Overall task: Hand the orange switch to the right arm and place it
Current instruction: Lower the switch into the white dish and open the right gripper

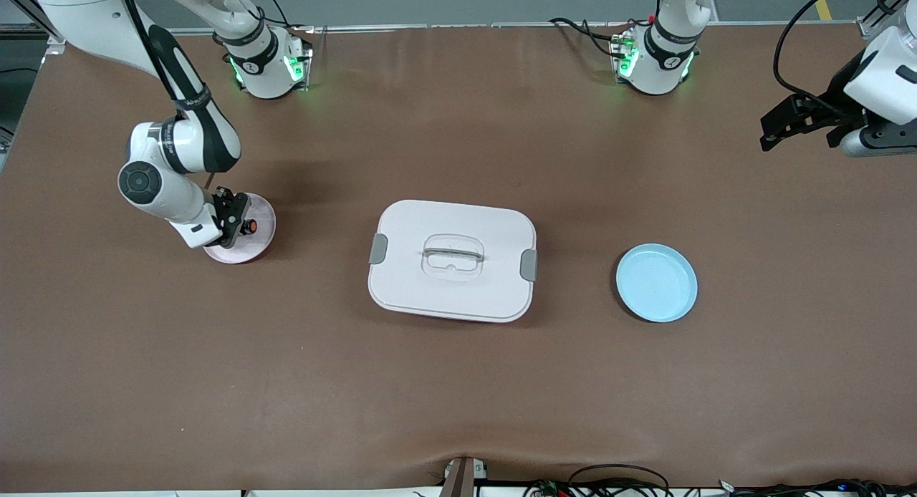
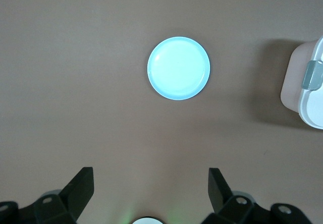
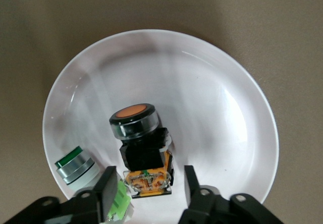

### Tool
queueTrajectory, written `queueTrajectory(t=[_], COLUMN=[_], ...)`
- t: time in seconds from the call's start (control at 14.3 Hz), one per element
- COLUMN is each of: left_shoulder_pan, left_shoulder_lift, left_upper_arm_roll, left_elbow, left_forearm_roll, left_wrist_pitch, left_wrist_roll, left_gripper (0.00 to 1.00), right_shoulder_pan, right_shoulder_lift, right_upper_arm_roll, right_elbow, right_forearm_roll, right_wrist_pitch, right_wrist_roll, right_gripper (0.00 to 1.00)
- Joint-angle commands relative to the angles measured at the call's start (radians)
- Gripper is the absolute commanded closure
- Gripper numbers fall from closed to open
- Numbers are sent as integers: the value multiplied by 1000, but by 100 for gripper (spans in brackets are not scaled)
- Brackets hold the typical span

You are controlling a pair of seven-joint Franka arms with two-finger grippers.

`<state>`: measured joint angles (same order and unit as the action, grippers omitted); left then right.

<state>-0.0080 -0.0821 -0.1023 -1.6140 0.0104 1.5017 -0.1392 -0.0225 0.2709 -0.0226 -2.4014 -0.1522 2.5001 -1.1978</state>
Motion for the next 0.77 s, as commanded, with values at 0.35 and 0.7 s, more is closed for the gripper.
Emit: queueTrajectory(t=[0.35, 0.7], left_shoulder_pan=[-3, -3], left_shoulder_lift=[8, 24], left_upper_arm_roll=[6, 10], left_elbow=[16, 29], left_forearm_roll=[2, 16], left_wrist_pitch=[3, 3], left_wrist_roll=[12, 12], left_gripper=[0, 0], right_shoulder_pan=[-5, -7], right_shoulder_lift=[-45, -113], right_upper_arm_roll=[3, 0], right_elbow=[1, 50], right_forearm_roll=[-20, -21], right_wrist_pitch=[-9, -173], right_wrist_roll=[30, 341], right_gripper=[0, 0])
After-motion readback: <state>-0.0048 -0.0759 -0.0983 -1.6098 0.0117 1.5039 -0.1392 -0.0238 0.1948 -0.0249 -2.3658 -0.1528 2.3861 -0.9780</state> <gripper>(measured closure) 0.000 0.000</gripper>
